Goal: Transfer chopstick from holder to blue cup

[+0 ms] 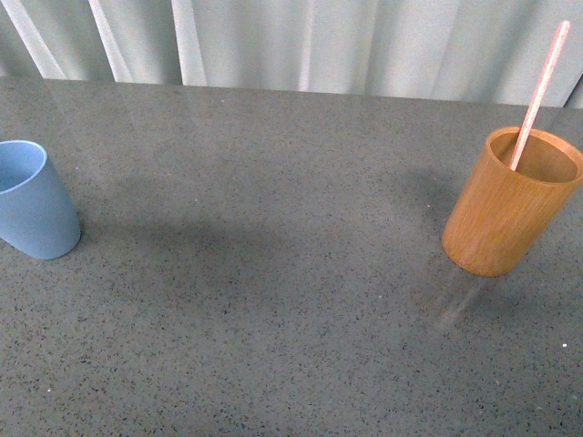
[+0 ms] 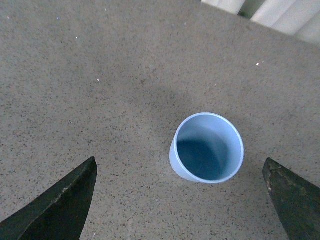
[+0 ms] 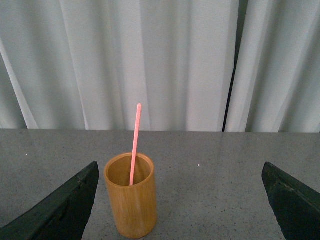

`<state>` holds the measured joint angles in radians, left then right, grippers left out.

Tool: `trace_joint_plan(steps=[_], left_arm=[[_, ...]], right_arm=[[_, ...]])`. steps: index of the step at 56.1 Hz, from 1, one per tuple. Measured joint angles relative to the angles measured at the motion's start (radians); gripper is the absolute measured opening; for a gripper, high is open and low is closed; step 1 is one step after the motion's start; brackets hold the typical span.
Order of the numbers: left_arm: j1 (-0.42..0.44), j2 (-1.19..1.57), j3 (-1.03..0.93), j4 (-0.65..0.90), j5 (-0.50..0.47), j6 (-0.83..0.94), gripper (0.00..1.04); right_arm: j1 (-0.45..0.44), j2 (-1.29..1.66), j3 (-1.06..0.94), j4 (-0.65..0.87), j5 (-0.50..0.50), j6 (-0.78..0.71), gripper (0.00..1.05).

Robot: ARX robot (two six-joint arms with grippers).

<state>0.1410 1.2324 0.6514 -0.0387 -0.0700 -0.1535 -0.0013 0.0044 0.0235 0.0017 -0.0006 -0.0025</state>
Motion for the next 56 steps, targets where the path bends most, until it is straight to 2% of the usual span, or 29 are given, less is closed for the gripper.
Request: trace_joint_plan(steps=[13,56], left_arm=[[-0.047,0.289,0.129,0.036,-0.061,-0.003,0.98],[-0.063,0.493,0.196,0.019,-0.129,-0.008,0.98]], right_arm=[[0.0,0.0,0.0,0.0,0.0,0.0,0.95],[0.0,0.0,0.0,0.0,0.0,0.0,0.95]])
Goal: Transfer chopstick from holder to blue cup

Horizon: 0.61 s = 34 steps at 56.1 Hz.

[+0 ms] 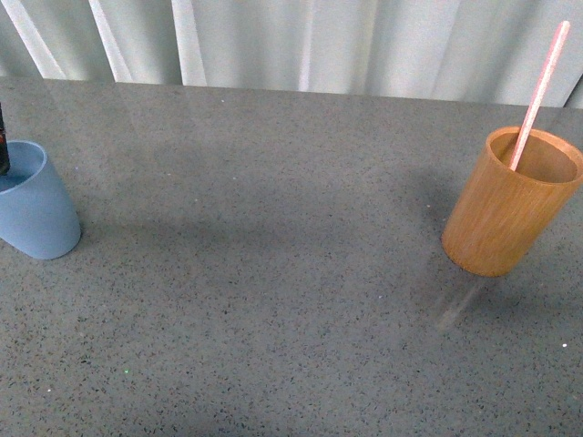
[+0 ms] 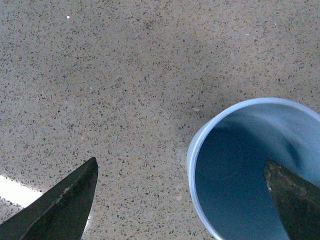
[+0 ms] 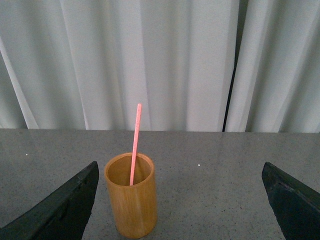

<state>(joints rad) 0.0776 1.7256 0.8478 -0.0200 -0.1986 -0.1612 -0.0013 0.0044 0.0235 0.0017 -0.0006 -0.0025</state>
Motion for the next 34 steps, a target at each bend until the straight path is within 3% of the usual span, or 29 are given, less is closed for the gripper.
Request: trace_joint_plan(steps=[12,18,34], left_arm=[[-0.021,0.076,0.06,-0.028,-0.033,-0.005,0.97],[-0.036,0.099,0.075,-0.055,-0.04,-0.009,0.76],[-0.081,0.133,0.124,-0.117,-0.043,-0.023,0.35]], right_arm=[[0.0,0.0,0.0,0.0,0.0,0.0,0.95],[0.0,0.0,0.0,0.0,0.0,0.0,0.95],[0.0,0.0,0.0,0.0,0.0,0.0,0.95]])
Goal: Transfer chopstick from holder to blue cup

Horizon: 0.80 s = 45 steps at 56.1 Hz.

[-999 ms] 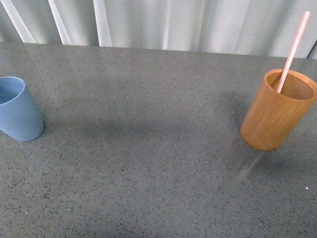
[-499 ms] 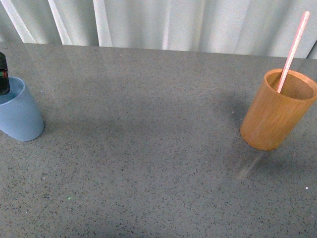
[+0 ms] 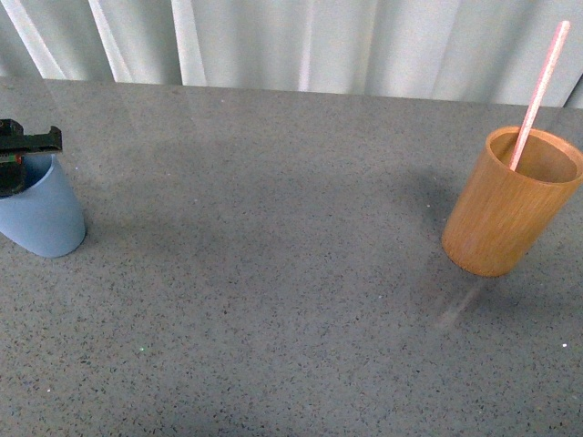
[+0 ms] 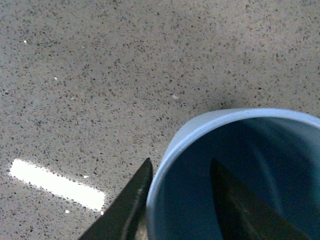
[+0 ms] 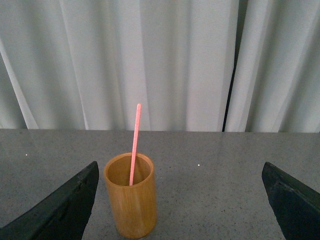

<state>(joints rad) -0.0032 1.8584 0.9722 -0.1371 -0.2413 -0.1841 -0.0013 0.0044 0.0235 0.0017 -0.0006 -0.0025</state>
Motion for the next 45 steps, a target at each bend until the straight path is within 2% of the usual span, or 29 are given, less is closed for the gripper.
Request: trace_joint_plan(steps=[4,10,20,27,37,45], left_arm=[[-0.011,0.004,0.008,-0.016,-0.003,-0.002,0.26],[-0.038,0.007,0.029,-0.056,0.004,-0.004,0.04],[-0.084,-0.006,0.04,-0.116,0.015,-0.009,0.03],[-0.158,-0.039,0.063,-0.184,0.031,-0.018,0.03],[-0.359,-0.031,0.18,-0.306,0.063,-0.064,0.03],[-0.473,0.013,0.251,-0.351,0.06,-0.084,0.03]], right_arm=[[0.0,0.0,0.0,0.0,0.0,0.0,0.95],[0.0,0.0,0.0,0.0,0.0,0.0,0.95],[0.0,0.0,0.0,0.0,0.0,0.0,0.95],[0.0,0.0,0.0,0.0,0.0,0.0,0.95],[0.0,0.0,0.0,0.0,0.0,0.0,0.95],[0.0,0.0,0.0,0.0,0.0,0.0,0.95]])
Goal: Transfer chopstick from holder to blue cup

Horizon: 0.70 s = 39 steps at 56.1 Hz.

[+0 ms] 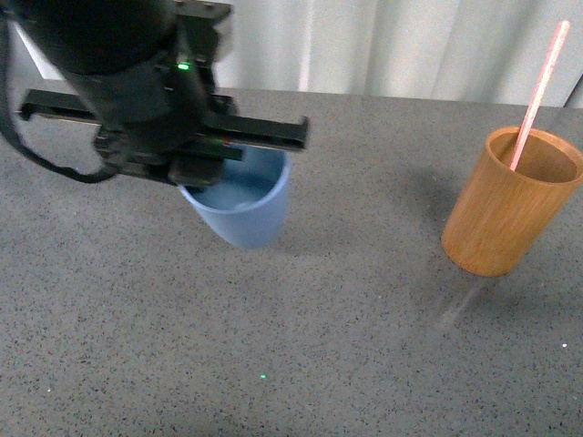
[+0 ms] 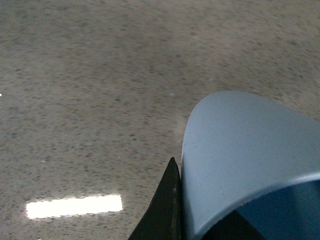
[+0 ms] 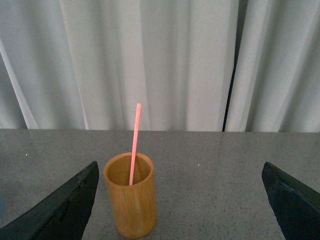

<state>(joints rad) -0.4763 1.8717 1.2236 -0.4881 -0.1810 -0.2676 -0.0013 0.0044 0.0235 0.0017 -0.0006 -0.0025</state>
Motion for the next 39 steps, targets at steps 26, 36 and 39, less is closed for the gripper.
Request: trace_joint_plan(steps=[26,36,39], left_arm=[[-0.134,0.206,0.157,-0.07,-0.011,-0.076,0.03],[-0.132,0.205,0.161,-0.062,-0.001,-0.083,0.26],[-0.127,0.191,0.154,-0.055,0.002,-0.082,0.37]], right_arm=[[0.0,0.0,0.0,0.0,0.0,0.0,0.95],[0.0,0.0,0.0,0.0,0.0,0.0,0.95],[0.0,0.0,0.0,0.0,0.0,0.0,0.95]])
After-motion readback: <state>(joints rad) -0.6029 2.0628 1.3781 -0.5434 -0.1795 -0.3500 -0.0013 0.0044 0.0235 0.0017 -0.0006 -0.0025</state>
